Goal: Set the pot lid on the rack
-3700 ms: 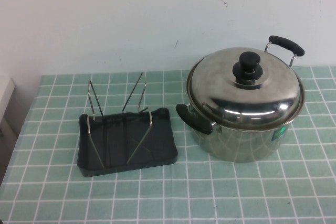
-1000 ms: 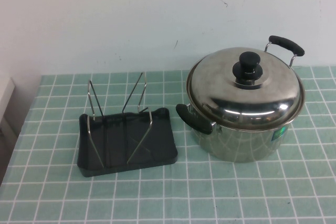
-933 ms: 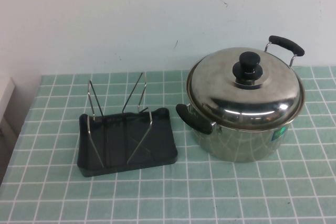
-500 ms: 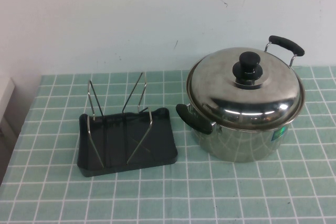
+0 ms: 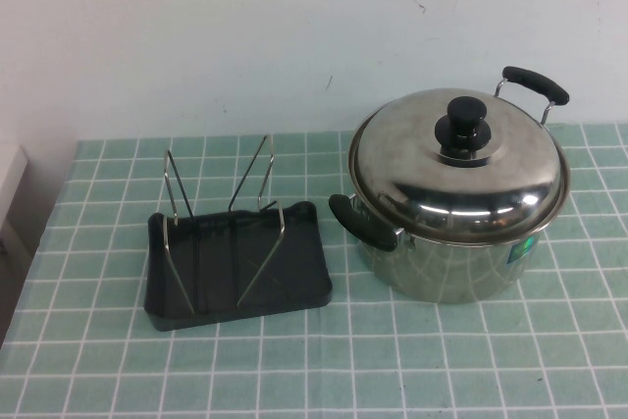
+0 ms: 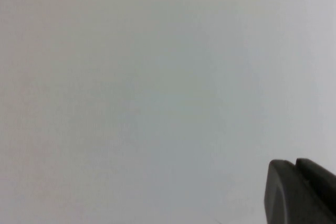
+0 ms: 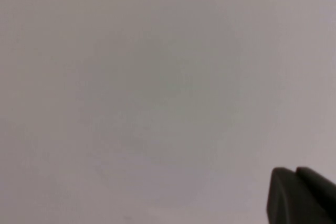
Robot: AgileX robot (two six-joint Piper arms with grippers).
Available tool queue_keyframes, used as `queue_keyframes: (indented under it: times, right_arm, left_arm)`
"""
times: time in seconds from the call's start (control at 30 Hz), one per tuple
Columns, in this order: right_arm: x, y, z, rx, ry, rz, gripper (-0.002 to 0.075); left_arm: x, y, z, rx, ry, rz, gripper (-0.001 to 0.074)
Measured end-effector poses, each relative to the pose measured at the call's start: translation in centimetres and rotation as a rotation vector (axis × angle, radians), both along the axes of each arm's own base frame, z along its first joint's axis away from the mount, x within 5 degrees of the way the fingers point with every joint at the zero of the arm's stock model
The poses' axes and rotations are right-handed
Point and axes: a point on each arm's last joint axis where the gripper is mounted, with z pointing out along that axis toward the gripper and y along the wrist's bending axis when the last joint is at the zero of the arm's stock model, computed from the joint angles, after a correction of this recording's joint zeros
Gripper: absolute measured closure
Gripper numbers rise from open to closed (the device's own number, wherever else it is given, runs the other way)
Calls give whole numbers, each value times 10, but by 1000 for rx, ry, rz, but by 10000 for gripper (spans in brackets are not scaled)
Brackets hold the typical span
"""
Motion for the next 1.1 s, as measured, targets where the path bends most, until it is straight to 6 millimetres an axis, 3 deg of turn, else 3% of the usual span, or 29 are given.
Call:
queue_keyframes:
  times: [0.1,0.43,0.53,0.67,0.73,0.87,1.1]
  right_arm:
    - [29,19,-12,-17,85,177,727]
    - [97,74,-54,-54,248,418,704]
    - [114,83,-72,-57,302,444,548]
    - [134,87,-94,-18,368,435,185]
    - [143,88,-101,6,391,423,97]
    - [158,90,-112,15,416,416,46]
    - [178,93,-145,34,500,403,36]
  left_arm:
    - [7,-6,-3,8,45,-70,738]
    - [17,-10,-9,-60,157,-151,738]
    - [17,-10,-10,-46,159,-155,738]
    - [16,-11,-10,-53,169,-164,738]
    - [17,-12,-11,-42,179,-168,738]
    - [18,-12,-16,-24,227,-168,738]
    - [19,-12,-18,-38,267,-168,738]
